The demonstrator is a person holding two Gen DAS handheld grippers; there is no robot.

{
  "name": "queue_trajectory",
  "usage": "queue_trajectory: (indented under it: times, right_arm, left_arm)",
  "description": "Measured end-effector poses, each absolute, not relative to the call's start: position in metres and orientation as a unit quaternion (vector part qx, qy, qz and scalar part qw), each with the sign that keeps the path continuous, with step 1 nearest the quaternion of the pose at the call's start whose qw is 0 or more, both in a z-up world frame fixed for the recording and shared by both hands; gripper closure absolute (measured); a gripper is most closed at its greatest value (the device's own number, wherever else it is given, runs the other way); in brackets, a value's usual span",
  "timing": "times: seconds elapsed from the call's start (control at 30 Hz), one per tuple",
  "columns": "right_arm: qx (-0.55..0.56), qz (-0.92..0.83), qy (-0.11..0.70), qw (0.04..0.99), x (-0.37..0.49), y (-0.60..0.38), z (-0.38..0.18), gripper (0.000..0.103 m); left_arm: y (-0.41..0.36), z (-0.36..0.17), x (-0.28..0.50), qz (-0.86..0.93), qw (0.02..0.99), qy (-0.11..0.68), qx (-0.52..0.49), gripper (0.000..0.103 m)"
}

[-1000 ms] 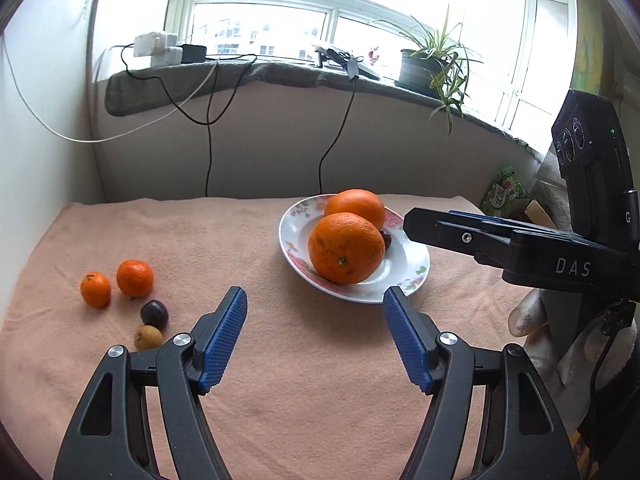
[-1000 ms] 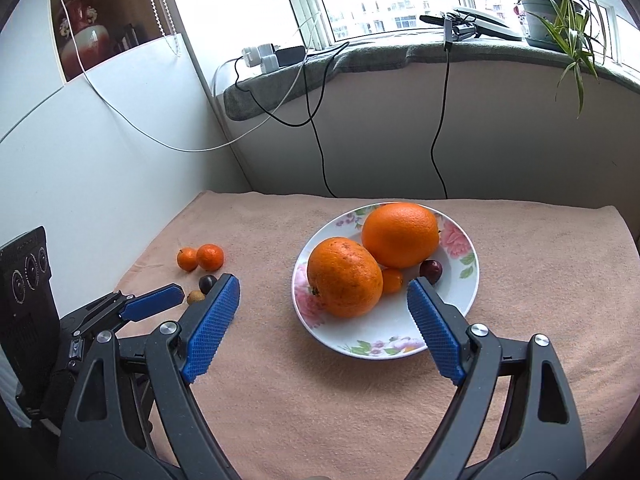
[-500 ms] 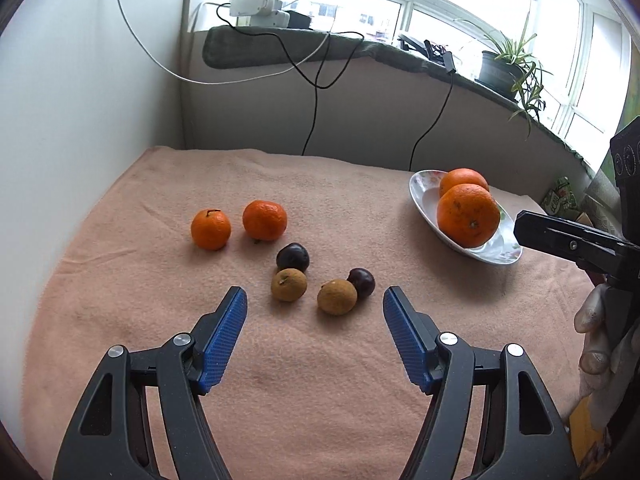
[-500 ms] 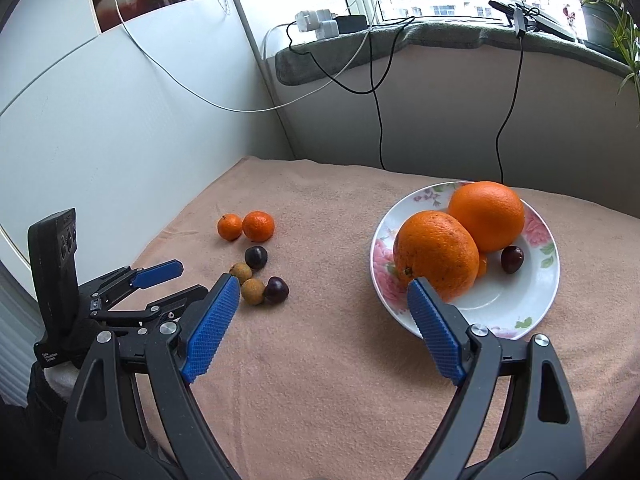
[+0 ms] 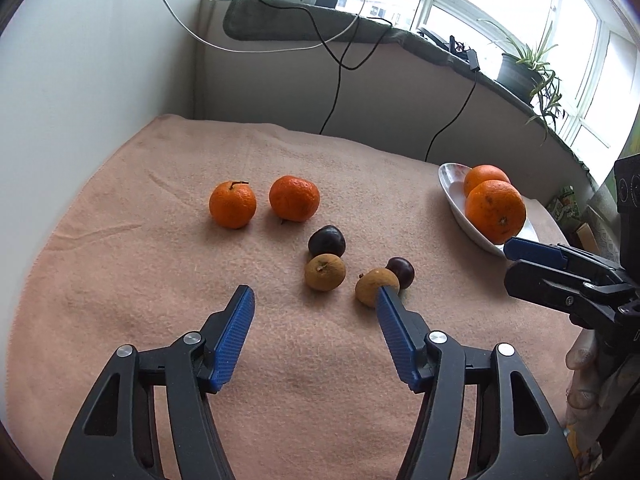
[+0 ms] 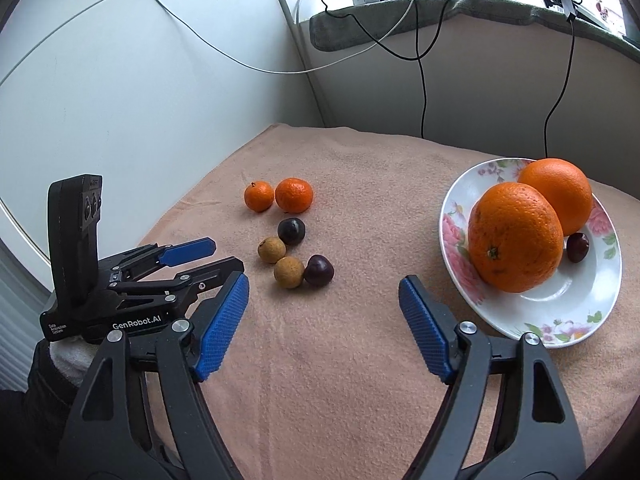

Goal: Organize fruits
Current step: 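Move both open tools toward the remaining plums and brown fruits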

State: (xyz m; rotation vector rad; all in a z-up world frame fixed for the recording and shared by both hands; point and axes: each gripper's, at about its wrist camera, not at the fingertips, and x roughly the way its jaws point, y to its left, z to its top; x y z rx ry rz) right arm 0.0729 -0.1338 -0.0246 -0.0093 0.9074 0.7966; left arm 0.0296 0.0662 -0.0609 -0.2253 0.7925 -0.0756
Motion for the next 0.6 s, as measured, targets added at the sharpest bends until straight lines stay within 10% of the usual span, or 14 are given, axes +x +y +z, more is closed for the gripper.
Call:
queue_trajectory:
  times: [0.6]
  right_arm:
    - [0.006,0.363,0.481,0.798,0.103,-0.107,-0.067,0.061]
  left_arm:
    - [0.071,-0.076,0.051,-0.048,0.903,0.411,-0.117,0.065]
